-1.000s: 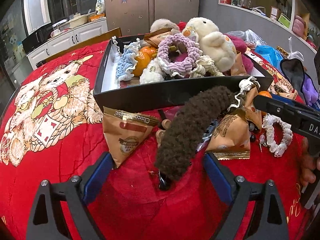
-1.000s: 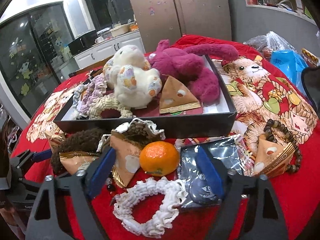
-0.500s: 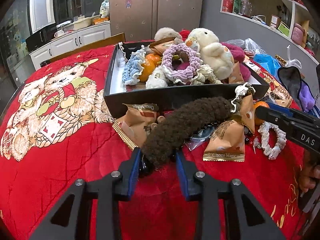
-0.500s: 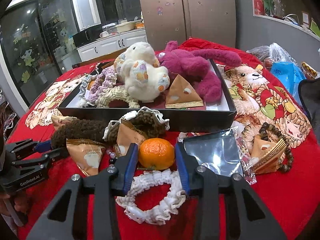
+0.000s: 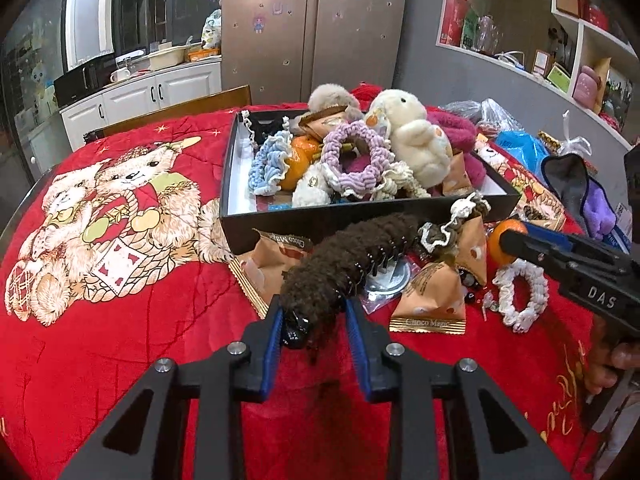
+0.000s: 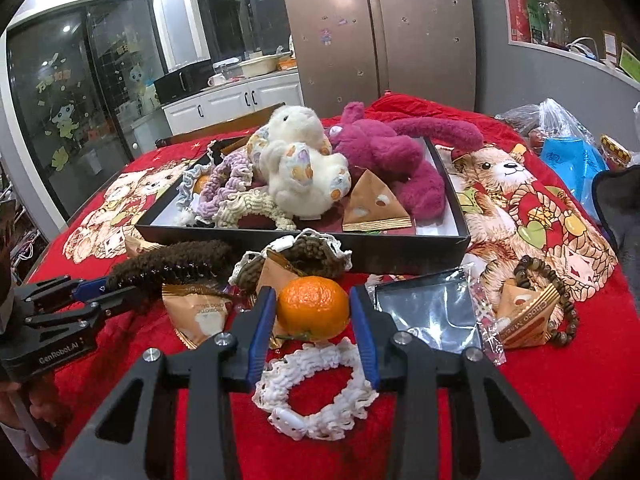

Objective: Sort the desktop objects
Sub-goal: 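Grasp the brown fuzzy clip with left gripper while right gripper grasps the mandarin orange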

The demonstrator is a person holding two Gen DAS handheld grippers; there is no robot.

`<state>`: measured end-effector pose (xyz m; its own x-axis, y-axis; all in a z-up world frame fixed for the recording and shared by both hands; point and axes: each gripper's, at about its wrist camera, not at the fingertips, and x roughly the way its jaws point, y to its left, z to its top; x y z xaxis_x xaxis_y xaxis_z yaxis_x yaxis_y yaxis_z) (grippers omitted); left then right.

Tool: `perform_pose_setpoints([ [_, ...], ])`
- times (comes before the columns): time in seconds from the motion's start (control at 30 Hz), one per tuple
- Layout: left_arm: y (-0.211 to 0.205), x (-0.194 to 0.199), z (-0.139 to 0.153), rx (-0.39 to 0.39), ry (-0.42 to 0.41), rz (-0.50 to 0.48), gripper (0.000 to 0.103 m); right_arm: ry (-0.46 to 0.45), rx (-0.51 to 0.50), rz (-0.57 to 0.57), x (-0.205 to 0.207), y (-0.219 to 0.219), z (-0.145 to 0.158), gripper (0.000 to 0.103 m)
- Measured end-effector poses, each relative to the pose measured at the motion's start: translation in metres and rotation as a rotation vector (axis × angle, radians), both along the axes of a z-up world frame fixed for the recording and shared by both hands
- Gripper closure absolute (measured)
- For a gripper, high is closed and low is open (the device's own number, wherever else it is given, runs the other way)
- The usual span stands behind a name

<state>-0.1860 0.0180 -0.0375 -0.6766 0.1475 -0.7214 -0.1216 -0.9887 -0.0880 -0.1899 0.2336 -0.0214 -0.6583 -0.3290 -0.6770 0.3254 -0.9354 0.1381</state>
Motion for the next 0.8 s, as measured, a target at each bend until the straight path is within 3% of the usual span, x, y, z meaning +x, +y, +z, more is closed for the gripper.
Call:
perform_pose_setpoints([
  [0.33, -0.008, 0.012, 0.02, 0.034, 0.078, 0.008, 0.074, 0.004, -0.026, -0.006, 0.0, 0.004, 0.004, 0.064],
  [0.8, -0.011, 0.017, 0.032, 0.047, 0.124, 0.017, 0.074, 0.017, -0.033, 0.0, 0.003, 0.004, 0.008, 0.064],
])
